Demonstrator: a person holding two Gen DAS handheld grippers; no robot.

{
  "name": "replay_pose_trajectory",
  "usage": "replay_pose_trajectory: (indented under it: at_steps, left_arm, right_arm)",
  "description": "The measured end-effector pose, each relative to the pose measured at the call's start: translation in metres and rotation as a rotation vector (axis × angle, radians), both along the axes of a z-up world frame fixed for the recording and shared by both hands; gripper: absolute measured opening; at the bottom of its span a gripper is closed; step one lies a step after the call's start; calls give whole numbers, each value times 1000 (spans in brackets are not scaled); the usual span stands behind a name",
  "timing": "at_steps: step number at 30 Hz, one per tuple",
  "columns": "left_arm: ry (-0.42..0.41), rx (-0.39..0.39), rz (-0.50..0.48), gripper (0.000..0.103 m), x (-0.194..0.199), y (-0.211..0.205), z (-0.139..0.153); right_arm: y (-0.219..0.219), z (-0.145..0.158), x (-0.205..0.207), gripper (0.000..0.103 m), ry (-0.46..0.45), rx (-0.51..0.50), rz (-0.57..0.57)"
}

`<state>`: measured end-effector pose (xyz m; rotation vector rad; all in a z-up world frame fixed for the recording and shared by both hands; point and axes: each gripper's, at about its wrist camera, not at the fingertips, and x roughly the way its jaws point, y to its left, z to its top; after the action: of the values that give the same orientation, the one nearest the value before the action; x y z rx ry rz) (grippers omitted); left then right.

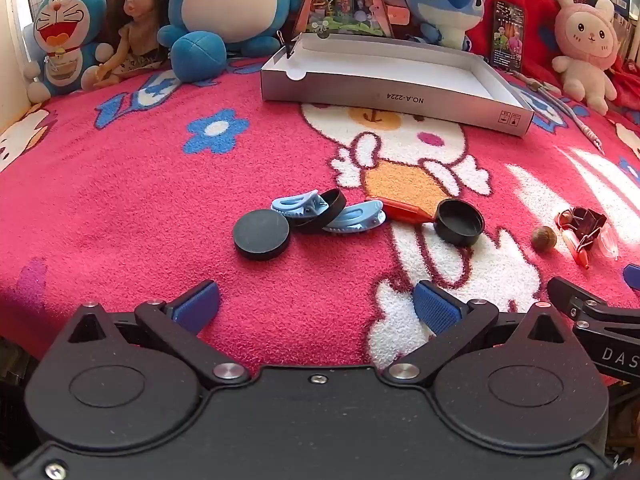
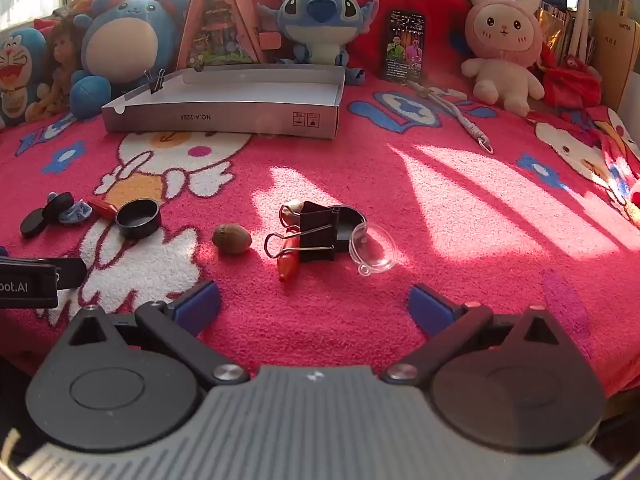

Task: Organize rigid objects

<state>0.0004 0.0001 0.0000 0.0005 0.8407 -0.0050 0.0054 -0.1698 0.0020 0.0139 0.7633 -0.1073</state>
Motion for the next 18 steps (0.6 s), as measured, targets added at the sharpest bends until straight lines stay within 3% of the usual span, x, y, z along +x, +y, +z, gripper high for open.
replay_pose_trajectory:
  at_steps: [18]
  left_arm:
    - [2, 4, 0, 103, 0, 0, 0]
  right_arm:
    - [1, 1, 1, 103, 8, -4, 1]
